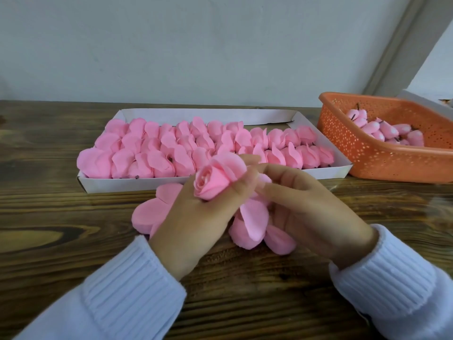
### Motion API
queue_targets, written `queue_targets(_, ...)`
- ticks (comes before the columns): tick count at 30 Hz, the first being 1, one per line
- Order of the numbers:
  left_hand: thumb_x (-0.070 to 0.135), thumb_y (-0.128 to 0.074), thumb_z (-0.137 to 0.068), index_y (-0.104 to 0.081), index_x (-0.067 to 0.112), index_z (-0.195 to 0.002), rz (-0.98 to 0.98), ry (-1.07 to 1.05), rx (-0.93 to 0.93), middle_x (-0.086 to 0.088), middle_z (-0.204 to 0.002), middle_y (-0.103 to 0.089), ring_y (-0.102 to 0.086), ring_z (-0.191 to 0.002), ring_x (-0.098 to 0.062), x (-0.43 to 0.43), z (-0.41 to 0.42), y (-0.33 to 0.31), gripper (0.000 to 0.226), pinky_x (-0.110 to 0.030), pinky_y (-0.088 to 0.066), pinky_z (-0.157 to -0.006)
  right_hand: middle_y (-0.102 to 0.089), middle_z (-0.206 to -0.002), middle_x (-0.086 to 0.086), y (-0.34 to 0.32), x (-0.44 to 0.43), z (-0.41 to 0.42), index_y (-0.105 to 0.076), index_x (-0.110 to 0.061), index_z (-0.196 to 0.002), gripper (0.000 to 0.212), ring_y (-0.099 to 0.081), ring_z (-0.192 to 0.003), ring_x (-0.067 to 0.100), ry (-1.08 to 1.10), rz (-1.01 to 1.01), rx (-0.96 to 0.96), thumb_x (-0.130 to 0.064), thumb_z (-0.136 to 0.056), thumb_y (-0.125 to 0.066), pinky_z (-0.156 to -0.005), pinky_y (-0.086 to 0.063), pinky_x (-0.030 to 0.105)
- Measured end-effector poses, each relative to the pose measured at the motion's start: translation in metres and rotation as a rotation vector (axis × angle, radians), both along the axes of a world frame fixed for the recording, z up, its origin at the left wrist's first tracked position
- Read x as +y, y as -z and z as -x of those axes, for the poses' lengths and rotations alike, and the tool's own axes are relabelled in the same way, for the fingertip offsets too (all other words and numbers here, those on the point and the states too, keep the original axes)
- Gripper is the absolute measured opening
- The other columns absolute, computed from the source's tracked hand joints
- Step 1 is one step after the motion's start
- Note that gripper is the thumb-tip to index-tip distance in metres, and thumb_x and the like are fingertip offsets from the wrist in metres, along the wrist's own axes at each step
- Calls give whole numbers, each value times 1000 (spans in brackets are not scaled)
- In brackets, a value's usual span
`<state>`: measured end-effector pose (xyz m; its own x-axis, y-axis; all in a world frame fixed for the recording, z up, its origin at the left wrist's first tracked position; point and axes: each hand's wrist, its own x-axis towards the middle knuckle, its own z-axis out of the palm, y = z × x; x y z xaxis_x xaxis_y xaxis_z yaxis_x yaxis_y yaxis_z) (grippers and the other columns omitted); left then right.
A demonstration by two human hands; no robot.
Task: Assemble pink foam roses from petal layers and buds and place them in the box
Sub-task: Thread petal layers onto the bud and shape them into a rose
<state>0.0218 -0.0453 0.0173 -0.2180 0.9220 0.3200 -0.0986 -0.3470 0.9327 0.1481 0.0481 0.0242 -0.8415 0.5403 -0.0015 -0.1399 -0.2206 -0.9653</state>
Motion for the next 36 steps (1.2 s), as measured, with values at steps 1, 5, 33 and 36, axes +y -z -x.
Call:
queue_targets(1, 45, -69, -78, -71, 32, -100, 33, -34, -23, 10, -73, -72, -63, -55, 8, 2, 2, 2, 25, -2, -41, -45, -68, -104, 26, 0, 0, -1, -63, 2, -112, 35, -67, -92, 30, 81, -129, -65, -18, -84, -67, -80, -56, 37)
queue_targets(5, 64, -62, -65, -67, 41, -110, 155, -145, -23, -1, -98, -72, -65, -56, -9, 5, 5, 7, 51, -18, -44, -43, -73, -80, 6, 2, -3, -1, -70, -7, -87, 3, -69, -74, 16, 370, -661, -104, -8, -85, -70, -67, -55, 24)
queue_targets(33, 38, -64, -83, -68, 36, -66, 37, -55, 151, 20, -41, -53, -50, -41, 11, 0, -6, 3, 17, -1, -37, -45, -60, -70, -11, 3, -9, -3, -62, -17, -83, 10, -59, -66, 2, 448, -930, 240, -13, -90, -55, -65, -45, 15)
queue_targets(36, 38, -59, -81, -65, 33, -64, 25, -88, 90, 15, -37, -49, -45, -33, 9, 2, -4, 5, 18, -2, -34, -39, -61, -81, -6, 7, -11, 0, -57, -11, -89, 13, -59, -76, 4, 391, -662, 278, -4, -79, -57, -71, -47, 18)
